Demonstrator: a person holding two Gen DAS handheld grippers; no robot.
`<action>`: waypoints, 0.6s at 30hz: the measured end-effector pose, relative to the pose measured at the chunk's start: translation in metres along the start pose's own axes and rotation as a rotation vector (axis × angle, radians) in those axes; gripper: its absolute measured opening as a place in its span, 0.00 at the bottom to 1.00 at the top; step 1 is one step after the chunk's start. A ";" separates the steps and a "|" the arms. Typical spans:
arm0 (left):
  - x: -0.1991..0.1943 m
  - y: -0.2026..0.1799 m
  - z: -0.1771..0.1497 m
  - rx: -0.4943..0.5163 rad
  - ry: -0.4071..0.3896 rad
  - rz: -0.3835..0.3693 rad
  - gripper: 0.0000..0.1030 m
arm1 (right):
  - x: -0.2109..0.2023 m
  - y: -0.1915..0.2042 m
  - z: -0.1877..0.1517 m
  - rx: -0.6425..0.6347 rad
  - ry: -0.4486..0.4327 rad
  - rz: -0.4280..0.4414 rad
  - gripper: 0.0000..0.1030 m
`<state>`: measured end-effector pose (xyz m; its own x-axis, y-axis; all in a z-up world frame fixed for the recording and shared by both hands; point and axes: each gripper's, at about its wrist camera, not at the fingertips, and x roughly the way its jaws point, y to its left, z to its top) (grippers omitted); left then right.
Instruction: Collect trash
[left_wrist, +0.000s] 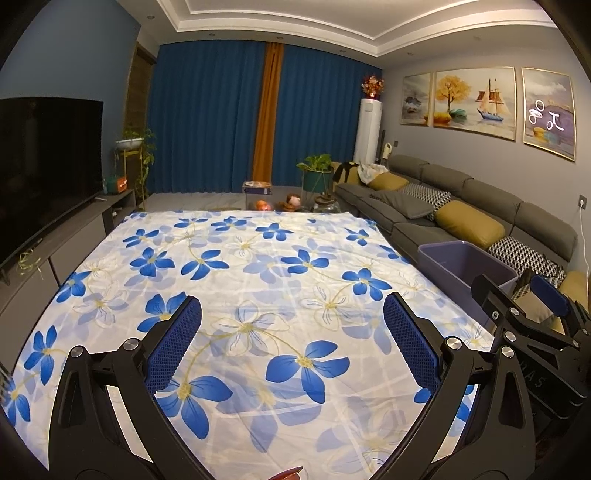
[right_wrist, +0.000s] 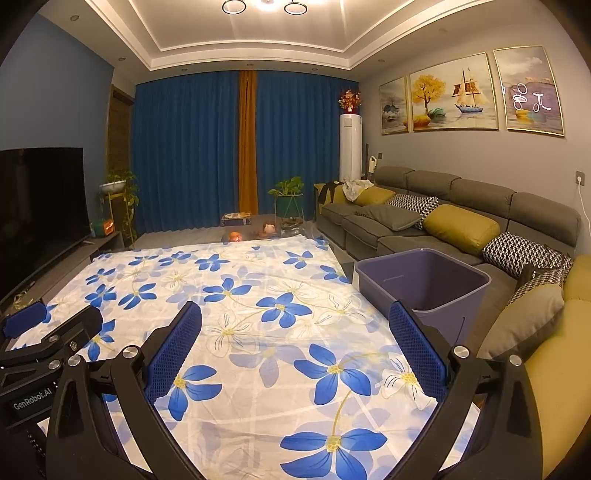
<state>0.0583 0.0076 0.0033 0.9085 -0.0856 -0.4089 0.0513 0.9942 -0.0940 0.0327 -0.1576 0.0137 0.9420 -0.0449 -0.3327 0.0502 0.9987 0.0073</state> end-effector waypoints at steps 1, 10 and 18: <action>-0.001 0.000 0.000 0.000 -0.001 0.001 0.94 | 0.000 0.000 0.000 0.000 0.000 -0.001 0.95; -0.003 0.000 0.000 0.001 -0.002 0.003 0.94 | 0.000 0.000 0.000 0.001 -0.001 0.001 0.95; -0.004 -0.001 0.001 0.001 -0.001 0.002 0.94 | 0.000 0.000 0.000 0.001 0.000 0.001 0.95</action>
<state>0.0553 0.0073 0.0057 0.9090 -0.0836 -0.4083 0.0500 0.9945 -0.0923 0.0328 -0.1577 0.0139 0.9422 -0.0438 -0.3323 0.0496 0.9987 0.0089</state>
